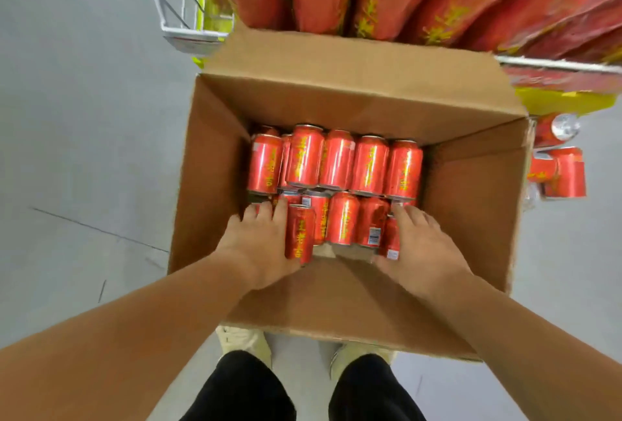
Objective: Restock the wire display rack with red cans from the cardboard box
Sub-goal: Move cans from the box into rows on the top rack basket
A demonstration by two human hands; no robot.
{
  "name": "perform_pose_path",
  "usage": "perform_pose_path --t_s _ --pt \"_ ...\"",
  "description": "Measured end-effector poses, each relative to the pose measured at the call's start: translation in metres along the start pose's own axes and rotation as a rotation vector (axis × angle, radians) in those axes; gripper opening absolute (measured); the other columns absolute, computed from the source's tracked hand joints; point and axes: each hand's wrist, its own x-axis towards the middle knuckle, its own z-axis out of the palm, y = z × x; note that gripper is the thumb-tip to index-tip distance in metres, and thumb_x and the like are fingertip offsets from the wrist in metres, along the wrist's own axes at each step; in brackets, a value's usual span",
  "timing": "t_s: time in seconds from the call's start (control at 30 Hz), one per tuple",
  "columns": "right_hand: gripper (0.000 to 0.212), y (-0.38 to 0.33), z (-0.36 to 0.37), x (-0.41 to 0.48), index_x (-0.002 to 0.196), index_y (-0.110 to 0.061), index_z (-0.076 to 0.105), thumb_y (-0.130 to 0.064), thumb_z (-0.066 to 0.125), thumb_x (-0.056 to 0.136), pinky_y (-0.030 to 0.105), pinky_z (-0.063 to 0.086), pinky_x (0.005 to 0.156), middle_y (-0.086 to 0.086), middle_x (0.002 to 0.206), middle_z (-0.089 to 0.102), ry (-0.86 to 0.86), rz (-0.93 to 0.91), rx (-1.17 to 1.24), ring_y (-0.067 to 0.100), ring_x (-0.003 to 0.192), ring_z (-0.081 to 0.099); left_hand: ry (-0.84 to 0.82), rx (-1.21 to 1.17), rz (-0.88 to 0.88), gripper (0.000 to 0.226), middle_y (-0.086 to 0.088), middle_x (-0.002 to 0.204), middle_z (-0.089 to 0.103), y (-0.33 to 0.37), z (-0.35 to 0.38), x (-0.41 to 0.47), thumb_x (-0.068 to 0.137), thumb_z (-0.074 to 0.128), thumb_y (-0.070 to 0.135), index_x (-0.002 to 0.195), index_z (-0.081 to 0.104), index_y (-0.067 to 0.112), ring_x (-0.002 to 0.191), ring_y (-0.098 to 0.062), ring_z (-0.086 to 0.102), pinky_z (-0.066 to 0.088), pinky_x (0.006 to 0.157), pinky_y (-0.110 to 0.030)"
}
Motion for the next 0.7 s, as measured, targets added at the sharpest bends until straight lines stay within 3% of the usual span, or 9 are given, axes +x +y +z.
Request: perform_pose_path --t_s 0.27,0.4,0.5,0.6,0.7 --pt "0.092 0.021 0.058 0.045 0.151 -0.016 0.022 -0.044 0.073 0.08 0.044 0.037 0.11 0.009 0.147 0.034 -0.081 0.253 0.197 0.032 0.136 0.037 -0.117 -0.311 -0.157 0.114 -0.012 0.148 0.04 0.02 0.045 0.054 0.085 0.066 0.057 0.159 -0.011 0.016 0.133 -0.033 0.049 0.041 0.111 -0.048" --pt "0.096 0.024 0.079 0.057 0.153 -0.014 0.015 -0.034 0.076 0.081 0.041 0.038 0.107 0.011 0.141 0.038 -0.025 0.393 0.416 0.034 0.131 0.046 -0.038 -0.521 -0.265 0.096 -0.012 0.133 0.053 0.029 0.057 0.066 0.085 0.076 0.039 0.151 0.009 0.02 0.123 -0.032 0.059 0.044 0.107 -0.045" --pt "0.084 0.025 0.087 0.072 0.147 -0.007 0.024 -0.028 0.075 0.084 0.04 0.039 0.106 0.014 0.138 0.042 0.064 0.539 0.541 0.033 0.128 0.048 -0.001 -0.636 -0.357 0.081 -0.013 0.128 0.054 0.032 0.065 0.072 0.079 0.084 0.032 0.136 0.028 0.016 0.118 -0.033 0.06 0.047 0.101 -0.043" --pt "0.059 0.023 0.092 0.087 0.132 -0.004 0.036 -0.021 0.07 0.088 0.039 0.04 0.104 0.016 0.133 0.042 0.115 0.607 0.45 0.034 0.123 0.05 0.041 -0.69 -0.391 0.078 -0.013 0.126 0.054 0.031 0.072 0.074 0.071 0.089 0.03 0.125 0.035 0.013 0.115 -0.033 0.061 0.049 0.098 -0.043" --pt "0.043 0.021 0.093 0.092 0.125 -0.005 0.039 -0.015 0.063 0.091 0.038 0.043 0.1 0.016 0.132 0.041 0.119 0.612 0.342 0.034 0.117 0.055 0.054 -0.705 -0.397 0.081 -0.014 0.126 0.054 0.03 0.076 0.077 0.069 0.09 0.032 0.126 0.037 0.012 0.114 -0.032 0.06 0.05 0.096 -0.043"
